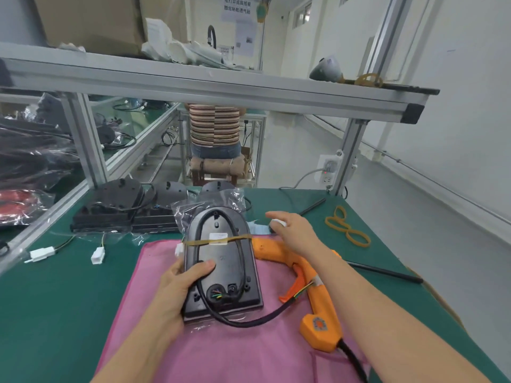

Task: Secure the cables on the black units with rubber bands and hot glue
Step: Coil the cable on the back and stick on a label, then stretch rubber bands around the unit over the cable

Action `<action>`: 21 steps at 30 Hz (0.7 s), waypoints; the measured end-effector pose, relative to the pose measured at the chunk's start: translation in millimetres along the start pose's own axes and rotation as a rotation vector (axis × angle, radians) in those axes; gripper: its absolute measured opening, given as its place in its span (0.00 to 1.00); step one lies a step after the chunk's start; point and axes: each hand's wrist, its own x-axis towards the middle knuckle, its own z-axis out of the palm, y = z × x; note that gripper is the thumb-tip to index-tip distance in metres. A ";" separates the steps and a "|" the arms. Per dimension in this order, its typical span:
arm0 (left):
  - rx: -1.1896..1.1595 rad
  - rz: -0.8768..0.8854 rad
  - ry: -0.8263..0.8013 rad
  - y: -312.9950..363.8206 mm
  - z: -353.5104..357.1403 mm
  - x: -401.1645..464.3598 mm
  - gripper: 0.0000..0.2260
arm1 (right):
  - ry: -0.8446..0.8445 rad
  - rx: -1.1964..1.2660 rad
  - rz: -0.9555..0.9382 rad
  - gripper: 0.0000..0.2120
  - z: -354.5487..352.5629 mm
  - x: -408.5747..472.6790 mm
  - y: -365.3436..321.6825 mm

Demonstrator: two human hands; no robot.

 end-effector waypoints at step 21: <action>0.082 0.097 -0.006 -9.9 4.5 0.4 0.20 | 0.157 -0.717 0.542 0.12 -20.8 49.3 89.2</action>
